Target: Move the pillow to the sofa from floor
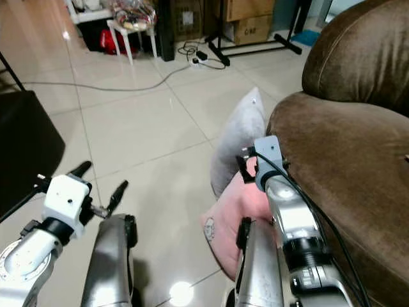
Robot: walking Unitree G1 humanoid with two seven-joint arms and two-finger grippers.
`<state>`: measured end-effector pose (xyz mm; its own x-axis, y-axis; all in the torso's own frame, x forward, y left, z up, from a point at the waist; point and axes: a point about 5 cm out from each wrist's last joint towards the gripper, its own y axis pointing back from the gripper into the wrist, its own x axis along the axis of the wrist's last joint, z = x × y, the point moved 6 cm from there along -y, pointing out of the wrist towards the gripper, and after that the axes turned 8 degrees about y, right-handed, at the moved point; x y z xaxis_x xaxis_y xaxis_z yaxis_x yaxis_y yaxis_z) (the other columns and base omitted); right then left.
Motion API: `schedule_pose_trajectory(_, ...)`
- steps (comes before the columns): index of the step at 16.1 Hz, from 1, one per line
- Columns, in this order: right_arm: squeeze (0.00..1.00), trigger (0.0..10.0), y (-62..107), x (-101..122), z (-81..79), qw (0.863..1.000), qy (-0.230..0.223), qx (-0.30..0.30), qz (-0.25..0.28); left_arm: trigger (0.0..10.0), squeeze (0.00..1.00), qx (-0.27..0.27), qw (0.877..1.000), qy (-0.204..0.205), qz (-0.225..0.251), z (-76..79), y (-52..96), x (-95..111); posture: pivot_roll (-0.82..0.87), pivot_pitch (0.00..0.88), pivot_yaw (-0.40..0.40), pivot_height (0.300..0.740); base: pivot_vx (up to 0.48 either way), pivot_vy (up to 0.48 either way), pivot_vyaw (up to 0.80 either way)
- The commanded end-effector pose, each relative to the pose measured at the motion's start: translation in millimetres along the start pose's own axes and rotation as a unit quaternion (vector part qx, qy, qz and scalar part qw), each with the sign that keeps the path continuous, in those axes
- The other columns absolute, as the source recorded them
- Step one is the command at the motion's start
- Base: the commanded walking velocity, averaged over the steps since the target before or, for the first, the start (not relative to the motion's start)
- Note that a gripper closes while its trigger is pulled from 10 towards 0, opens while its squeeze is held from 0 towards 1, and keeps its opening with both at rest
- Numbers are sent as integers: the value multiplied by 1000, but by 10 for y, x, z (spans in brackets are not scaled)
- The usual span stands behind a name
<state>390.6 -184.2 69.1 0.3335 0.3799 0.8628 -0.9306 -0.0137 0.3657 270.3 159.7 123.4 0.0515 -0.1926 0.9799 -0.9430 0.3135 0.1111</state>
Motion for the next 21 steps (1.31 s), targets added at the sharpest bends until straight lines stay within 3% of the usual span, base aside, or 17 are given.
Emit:
schedule_pose_trajectory(1,1000,10000,-89,0,88,999,27,-20,-8,10000,0,-41,999,10,-14,101,54,-25,-48,0,-12,405,0,0,0)
schedule_pose_trajectory(3,1000,10000,-158,-75,56,998,59,-12,-32,10000,0,-73,997,17,-27,182,104,-62,-40,0,-17,405,0,0,0)
schedule_pose_trajectory(4,1000,10000,-175,-201,-36,995,77,16,-62,10000,0,-93,995,28,-35,243,137,-80,-34,0,-20,405,0,0,0)
schedule_pose_trajectory(6,1000,10000,-180,-451,-136,991,64,37,-111,10000,0,-120,991,43,-45,333,182,-90,-27,0,-22,405,0,0,0)
schedule_pose_trajectory(8,1000,10000,-179,-525,-142,990,61,32,-125,10000,0,-126,990,48,-49,341,201,-94,-24,0,-20,405,0,0,0)
schedule_pose_trajectory(9,576,10000,-179,-566,-139,989,61,26,-132,10000,0,-129,989,49,-52,335,217,-97,-18,0,-16,405,0,0,0)
schedule_pose_trajectory(10,0,10000,-178,-625,-120,988,58,11,-144,10000,0,-133,988,50,-57,311,245,-102,-14,0,-12,405,0,0,0)
schedule_pose_trajectory(15,0,10000,-140,-772,28,980,77,-40,-180,10000,0,-156,984,46,-74,322,309,-114,14,27,-22,405,0,0,0)
schedule_pose_trajectory(19,0,10000,-132,-789,76,979,65,-62,-184,10000,0,-160,982,46,-85,313,423,-108,42,62,-32,405,0,0,0)
schedule_pose_trajectory(20,0,6588,-134,-791,39,979,66,-57,-182,10000,0,-161,982,46,-88,312,459,-100,48,68,-34,405,0,0,0)
schedule_pose_trajectory(21,0,2431,-134,-799,-4,980,68,-51,-182,10000,0,-162,982,46,-89,308,476,-97,50,74,-32,405,0,0,0)
